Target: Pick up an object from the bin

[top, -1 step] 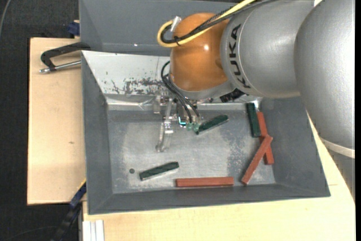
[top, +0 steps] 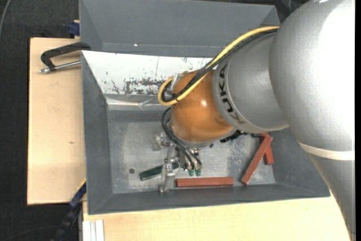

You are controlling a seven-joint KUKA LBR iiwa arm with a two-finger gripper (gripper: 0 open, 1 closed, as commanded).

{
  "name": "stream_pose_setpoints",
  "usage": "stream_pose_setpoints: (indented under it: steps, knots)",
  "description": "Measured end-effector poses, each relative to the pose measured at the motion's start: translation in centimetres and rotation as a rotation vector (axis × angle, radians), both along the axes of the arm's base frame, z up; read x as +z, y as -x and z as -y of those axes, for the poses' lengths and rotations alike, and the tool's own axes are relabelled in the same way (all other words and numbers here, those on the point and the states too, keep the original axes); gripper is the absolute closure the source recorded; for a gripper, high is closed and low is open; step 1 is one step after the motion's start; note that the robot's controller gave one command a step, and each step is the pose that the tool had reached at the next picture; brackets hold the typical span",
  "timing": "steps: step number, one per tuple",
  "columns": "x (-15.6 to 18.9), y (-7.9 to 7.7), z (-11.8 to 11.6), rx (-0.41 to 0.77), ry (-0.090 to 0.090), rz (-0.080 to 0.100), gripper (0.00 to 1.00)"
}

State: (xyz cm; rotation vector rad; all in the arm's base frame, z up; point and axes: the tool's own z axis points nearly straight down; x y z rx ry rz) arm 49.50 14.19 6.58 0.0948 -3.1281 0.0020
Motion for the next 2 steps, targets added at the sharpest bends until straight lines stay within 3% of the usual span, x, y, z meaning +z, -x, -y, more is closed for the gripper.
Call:
stream_pose_setpoints:
  steps: [1,2]
  knots:
    - [0.5,-0.5,-0.1,-0.003,-0.004,0.013,1.0]
    - [18.2,0.0,0.2,0.053,-0.006,0.026,1.0]
